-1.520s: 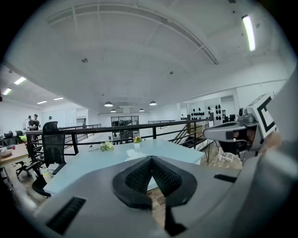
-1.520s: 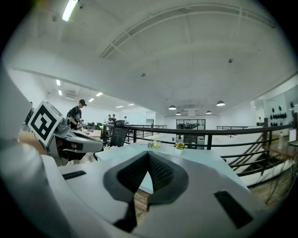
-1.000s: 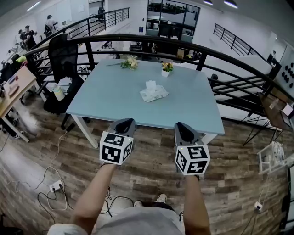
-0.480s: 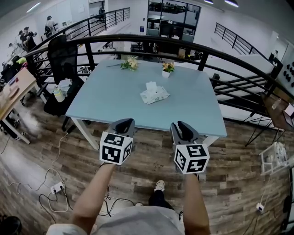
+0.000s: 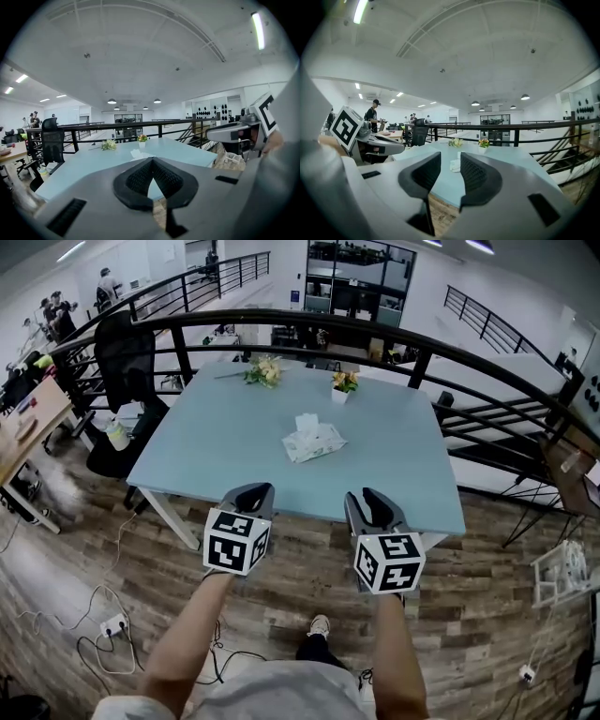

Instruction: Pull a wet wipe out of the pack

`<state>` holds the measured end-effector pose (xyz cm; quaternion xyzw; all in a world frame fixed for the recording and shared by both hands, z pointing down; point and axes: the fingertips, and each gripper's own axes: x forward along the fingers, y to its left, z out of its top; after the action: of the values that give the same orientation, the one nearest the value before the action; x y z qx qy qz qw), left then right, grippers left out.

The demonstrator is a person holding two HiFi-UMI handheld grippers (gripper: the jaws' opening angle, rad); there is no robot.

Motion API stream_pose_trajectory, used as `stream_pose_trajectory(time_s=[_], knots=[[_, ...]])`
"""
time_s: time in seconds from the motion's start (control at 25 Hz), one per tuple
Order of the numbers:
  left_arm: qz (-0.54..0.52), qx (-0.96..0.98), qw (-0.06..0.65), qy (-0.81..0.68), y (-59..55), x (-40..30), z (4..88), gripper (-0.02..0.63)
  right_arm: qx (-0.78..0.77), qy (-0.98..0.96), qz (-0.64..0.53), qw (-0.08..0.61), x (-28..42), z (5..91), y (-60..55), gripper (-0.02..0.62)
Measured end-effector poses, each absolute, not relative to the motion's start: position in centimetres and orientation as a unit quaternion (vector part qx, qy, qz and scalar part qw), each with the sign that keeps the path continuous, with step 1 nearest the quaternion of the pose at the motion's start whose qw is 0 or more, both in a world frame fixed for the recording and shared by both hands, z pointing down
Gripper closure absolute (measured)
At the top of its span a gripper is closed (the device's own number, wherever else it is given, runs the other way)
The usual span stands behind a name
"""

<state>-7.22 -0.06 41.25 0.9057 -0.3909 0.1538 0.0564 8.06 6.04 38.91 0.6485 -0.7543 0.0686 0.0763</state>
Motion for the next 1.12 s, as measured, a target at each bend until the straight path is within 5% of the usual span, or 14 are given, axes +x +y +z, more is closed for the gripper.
stream_pose_trajectory(time_s=[1.12], knots=[[0.175,0.876,0.068,-0.444,-11.5,3.2,41.6,0.614,0.597,-0.791,0.099,0.087,19.0,40.7,-6.5,0.365]])
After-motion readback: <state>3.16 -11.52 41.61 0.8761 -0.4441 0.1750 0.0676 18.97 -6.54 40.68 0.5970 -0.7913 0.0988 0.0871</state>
